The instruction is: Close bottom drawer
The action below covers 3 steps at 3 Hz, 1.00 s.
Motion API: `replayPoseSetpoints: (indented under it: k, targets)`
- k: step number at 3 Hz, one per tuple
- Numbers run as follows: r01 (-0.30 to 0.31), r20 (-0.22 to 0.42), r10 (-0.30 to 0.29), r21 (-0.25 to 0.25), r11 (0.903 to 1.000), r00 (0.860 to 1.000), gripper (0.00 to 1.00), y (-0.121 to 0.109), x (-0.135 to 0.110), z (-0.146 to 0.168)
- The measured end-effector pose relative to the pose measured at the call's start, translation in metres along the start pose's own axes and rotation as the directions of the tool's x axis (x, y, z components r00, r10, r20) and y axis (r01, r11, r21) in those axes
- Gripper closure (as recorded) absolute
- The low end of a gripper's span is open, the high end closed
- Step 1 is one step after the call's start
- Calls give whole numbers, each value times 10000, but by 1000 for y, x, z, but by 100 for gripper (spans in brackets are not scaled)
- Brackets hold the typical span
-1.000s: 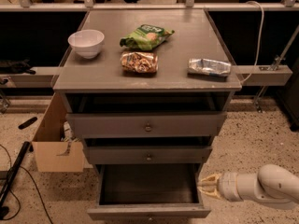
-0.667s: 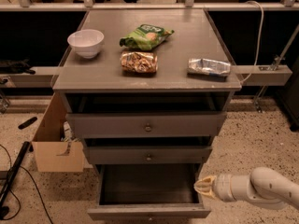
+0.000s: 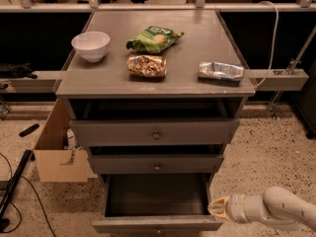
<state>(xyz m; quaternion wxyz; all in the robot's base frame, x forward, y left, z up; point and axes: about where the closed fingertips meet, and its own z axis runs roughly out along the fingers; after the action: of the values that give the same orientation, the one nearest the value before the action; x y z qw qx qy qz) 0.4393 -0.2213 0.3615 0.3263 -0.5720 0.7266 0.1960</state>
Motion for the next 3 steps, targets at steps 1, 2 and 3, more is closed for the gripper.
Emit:
replayPoseSetpoints:
  k: [1,2,3]
  targets:
    - [-92,46,92,-137,9999,9999,100,5,2,10]
    - [-491,117,498,-522,9974,9987,100,21,12,36]
    - [-917,151,936,-957,9912,9955,100,47,24,67]
